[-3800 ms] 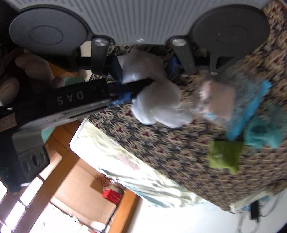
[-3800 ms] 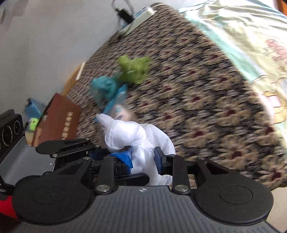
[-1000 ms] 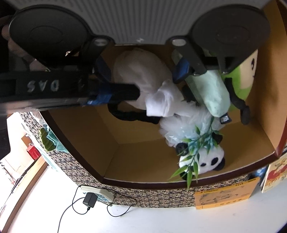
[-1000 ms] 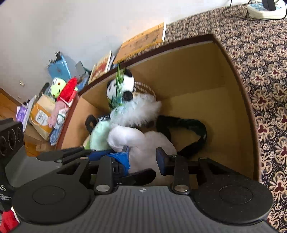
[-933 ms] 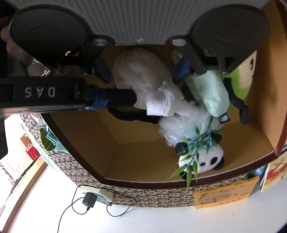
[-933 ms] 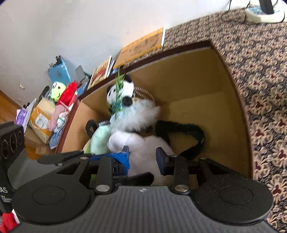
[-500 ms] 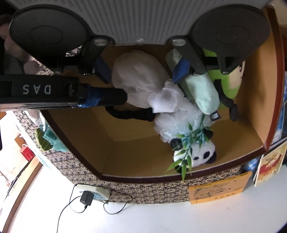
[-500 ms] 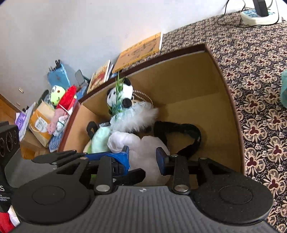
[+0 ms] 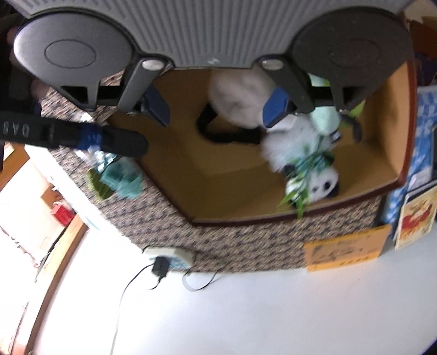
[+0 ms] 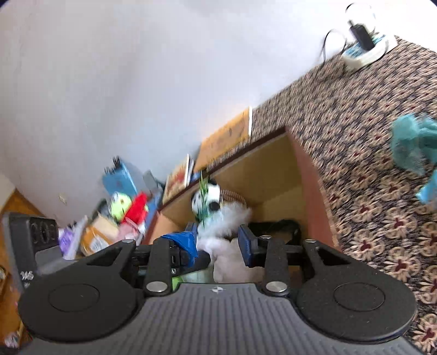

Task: Organize soft objects
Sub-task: 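Move both grippers out of the box toward the teal pouches, then close both grippers on the clear zip bag with blue seal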

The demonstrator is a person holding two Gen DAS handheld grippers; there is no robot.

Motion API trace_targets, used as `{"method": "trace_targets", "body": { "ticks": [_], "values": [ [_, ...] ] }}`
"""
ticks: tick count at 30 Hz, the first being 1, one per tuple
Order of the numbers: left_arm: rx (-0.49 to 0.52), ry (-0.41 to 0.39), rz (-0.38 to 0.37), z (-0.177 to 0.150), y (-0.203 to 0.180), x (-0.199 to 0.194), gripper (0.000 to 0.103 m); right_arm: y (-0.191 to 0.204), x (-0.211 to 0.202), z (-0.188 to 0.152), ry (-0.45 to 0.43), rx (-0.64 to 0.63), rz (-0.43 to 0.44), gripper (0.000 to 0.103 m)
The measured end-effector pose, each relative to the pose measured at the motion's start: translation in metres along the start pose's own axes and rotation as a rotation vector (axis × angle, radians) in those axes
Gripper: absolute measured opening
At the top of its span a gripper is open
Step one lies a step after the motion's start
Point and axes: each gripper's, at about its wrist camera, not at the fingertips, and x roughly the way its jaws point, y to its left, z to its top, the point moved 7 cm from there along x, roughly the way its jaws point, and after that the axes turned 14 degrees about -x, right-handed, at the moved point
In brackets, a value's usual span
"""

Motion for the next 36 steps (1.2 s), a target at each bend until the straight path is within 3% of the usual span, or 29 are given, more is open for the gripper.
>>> {"method": "trace_targets", "body": {
  "ticks": [5, 8, 15, 21, 29, 34, 36],
  "values": [
    [0.038, -0.033, -0.086, 0.008, -0.045, 0.0, 0.074, -0.029, -0.039, 0.011, -0.128, 0.082, -0.03, 0.017],
    [0.055, -0.025, -0.142, 0.005, -0.074, 0.005, 0.074, -0.062, -0.058, 0.017, -0.162, 0.134, -0.093, 0.017],
    [0.156, 0.033, -0.231, -0.017, -0.16, 0.034, 0.075, -0.146, -0.093, 0.016, -0.117, 0.184, -0.314, 0.017],
    [0.195, 0.137, -0.241, -0.05, -0.217, 0.086, 0.076, -0.211, -0.109, 0.015, -0.041, 0.181, -0.405, 0.018],
    [0.087, 0.29, -0.155, -0.085, -0.221, 0.165, 0.076, -0.271, -0.105, 0.005, 0.081, 0.212, -0.344, 0.018],
    [-0.046, 0.333, -0.15, -0.087, -0.213, 0.194, 0.076, -0.282, -0.097, -0.001, 0.144, 0.207, -0.263, 0.018],
    [-0.056, 0.335, -0.136, -0.086, -0.215, 0.201, 0.077, -0.282, -0.094, -0.003, 0.169, 0.207, -0.219, 0.018]
  ]
}}
